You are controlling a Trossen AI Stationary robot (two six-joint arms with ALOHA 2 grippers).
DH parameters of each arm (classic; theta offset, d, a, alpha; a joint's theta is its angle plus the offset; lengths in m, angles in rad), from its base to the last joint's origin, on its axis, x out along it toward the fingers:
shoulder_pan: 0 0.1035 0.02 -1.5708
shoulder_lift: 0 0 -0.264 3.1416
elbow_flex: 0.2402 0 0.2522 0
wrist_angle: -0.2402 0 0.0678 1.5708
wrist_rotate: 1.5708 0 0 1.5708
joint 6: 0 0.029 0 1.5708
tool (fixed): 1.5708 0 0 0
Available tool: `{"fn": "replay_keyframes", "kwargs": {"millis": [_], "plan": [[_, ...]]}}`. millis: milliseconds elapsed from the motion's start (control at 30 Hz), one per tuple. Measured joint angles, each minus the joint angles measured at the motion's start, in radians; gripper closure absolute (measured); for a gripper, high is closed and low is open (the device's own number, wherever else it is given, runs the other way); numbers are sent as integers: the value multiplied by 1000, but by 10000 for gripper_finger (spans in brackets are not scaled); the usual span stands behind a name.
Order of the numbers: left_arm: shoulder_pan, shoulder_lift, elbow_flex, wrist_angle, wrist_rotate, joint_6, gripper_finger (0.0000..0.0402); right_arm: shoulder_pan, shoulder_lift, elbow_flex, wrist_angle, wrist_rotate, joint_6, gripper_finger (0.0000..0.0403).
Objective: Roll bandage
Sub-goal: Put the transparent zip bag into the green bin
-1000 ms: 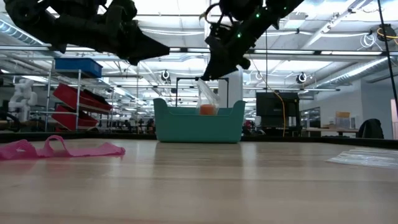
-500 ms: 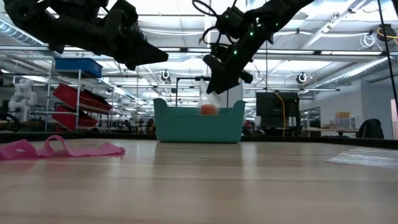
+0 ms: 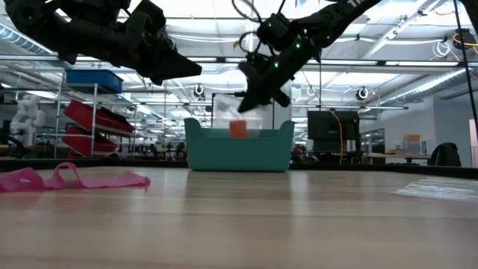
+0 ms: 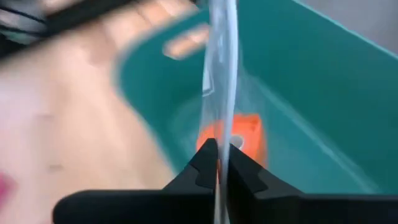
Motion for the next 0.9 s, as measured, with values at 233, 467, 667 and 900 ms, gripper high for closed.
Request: {"fn": "replay_keyframes", "kwargs": {"millis": [233, 467, 667, 900], "plan": [[0, 0, 0, -2, 0, 0, 366, -18, 2, 55, 137, -180, 103, 403], [0, 0, 0, -4, 0, -2, 366, -58, 48, 72, 75, -203, 200, 403], [0, 0, 0, -18, 0, -2, 366, -85, 54, 73, -76, -121, 152, 403], [0, 0, 0, -15, 0, -2, 366, -112, 53, 73, -186, -96, 42, 356]]}}
